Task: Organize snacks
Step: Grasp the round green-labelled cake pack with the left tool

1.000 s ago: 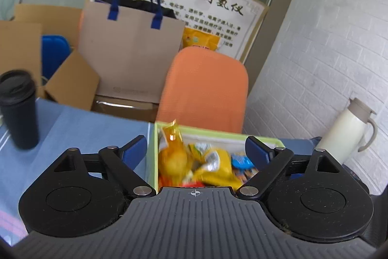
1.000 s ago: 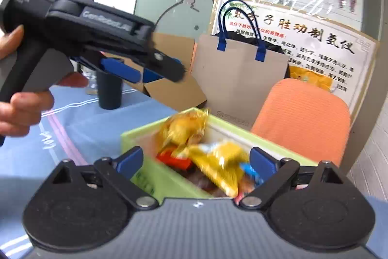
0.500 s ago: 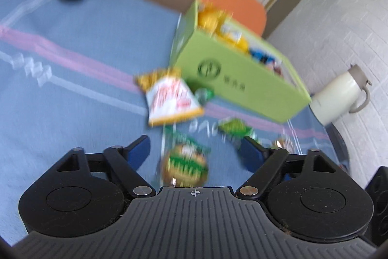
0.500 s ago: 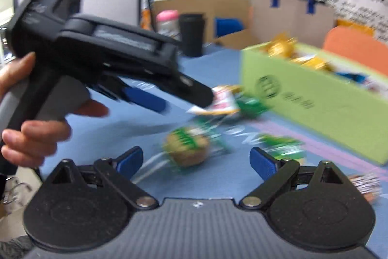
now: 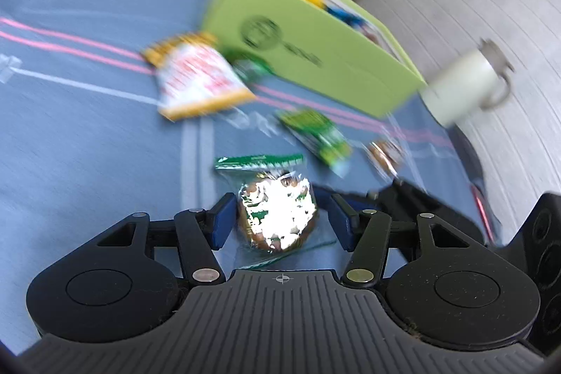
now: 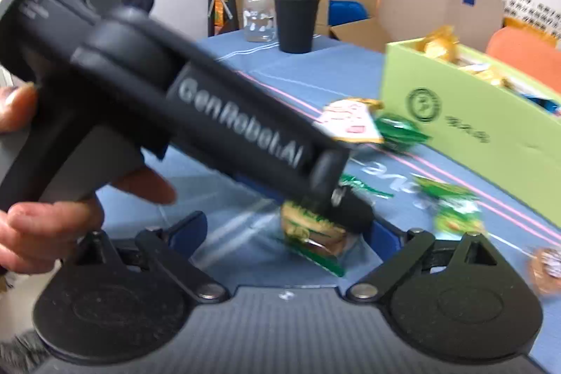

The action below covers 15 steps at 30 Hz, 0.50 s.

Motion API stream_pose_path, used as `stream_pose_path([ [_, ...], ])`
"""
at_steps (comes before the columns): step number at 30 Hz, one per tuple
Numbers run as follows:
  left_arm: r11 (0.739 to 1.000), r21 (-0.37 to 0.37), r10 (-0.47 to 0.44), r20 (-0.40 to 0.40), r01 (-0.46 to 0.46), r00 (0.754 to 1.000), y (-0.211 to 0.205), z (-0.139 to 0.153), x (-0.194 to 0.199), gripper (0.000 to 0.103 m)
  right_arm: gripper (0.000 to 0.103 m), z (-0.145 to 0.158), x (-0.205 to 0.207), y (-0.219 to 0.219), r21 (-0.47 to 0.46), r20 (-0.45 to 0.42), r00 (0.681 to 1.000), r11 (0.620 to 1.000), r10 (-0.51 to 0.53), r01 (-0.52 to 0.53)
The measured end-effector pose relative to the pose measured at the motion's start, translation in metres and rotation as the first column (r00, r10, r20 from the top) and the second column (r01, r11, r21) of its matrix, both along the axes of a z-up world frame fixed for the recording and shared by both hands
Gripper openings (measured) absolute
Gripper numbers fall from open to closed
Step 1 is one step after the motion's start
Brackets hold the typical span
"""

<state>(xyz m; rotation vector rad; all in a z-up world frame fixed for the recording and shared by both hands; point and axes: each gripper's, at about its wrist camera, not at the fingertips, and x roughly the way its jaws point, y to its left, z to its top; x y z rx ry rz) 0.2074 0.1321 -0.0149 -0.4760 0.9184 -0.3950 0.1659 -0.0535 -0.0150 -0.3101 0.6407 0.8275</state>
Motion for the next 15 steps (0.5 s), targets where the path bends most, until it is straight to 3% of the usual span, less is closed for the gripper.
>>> stream_pose_path([
  [6,0.998,0.009,-0.056,0.006,0.056,0.998,-0.055,0.003,-0.027,0.045,0.093,0.002,-0.021,-0.047,-0.047,0.000,0.998,0.997,-0.068,0.068],
  [8,0.999,0.017,-0.038,-0.001,0.038,0.999,-0.061,0.005,-0.032,0.046,0.093,0.000,-0.024,-0.058,-0.037,-0.007,0.995,0.995,-0.096,0.095],
  [12,0.998,0.036,0.056,-0.017,-0.055,0.998,-0.056,0.007,-0.032,0.065,0.094,-0.004,-0.031,-0.071,0.011,0.002,0.989,0.989,-0.148,0.148],
  [15,0.995,0.048,0.083,-0.012,-0.082,0.997,-0.054,0.010,-0.032,0.066,0.094,-0.008,-0.031,-0.072,0.045,-0.008,0.983,0.982,-0.183,0.183],
])
